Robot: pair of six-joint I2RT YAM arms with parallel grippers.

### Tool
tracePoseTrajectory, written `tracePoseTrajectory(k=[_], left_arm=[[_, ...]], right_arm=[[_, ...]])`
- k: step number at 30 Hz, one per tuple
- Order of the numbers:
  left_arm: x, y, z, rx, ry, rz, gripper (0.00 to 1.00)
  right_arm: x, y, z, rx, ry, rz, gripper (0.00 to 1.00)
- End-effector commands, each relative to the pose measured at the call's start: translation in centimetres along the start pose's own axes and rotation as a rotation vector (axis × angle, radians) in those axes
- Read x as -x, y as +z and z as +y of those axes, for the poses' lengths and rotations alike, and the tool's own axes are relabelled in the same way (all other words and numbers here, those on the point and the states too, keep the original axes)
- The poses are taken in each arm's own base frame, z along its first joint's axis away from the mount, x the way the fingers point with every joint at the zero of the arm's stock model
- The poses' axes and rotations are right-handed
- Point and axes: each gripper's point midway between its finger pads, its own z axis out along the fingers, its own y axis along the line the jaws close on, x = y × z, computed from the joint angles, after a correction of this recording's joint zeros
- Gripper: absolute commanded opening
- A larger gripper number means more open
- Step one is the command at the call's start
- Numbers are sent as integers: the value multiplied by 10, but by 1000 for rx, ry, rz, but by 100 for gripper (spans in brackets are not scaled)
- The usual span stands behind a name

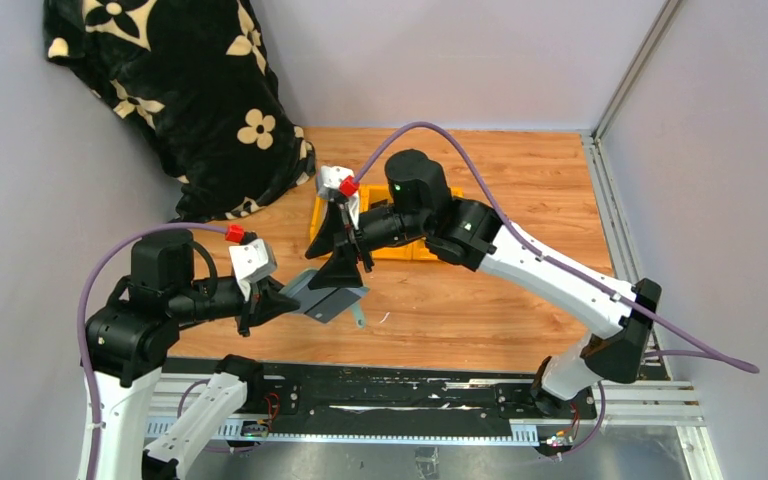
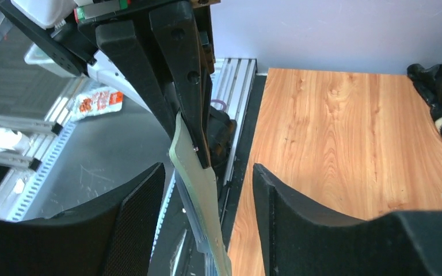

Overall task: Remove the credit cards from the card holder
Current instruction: Remove the credit card from the card holder.

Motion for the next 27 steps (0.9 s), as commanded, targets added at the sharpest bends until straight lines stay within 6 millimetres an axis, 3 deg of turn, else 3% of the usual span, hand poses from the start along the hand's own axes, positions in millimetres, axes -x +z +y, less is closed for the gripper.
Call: tracePoseTrajectory(k=[1, 7, 9, 11, 12, 15, 18, 22, 27], left_arm=[[6, 0, 5, 13, 48, -7, 0], [8, 0, 8, 19, 64, -5, 0], [8, 0, 9, 17, 63, -4, 0], [8, 0, 9, 16, 72, -4, 0], [8, 0, 8, 14, 77, -6, 6], [10, -2, 4, 7, 85, -18, 36], [14, -4, -5, -23, 83, -42, 50], [29, -6, -15, -61, 43, -92, 53], [54, -7, -22, -89, -34, -194, 49]], right_arm=[[-43, 0, 6, 41, -36, 230, 59], [-45, 7, 6, 32, -95, 307, 51], [-40, 11, 4, 22, -114, 297, 34], [-31, 15, 1, 6, -134, 272, 11], [-26, 16, -1, -9, -142, 253, 2], [-6, 16, -4, -52, -160, 145, 0], [17, 6, 6, -57, -113, -41, 0], [48, -13, 27, -46, -96, -341, 0], [62, -35, 40, -40, -26, -599, 0]])
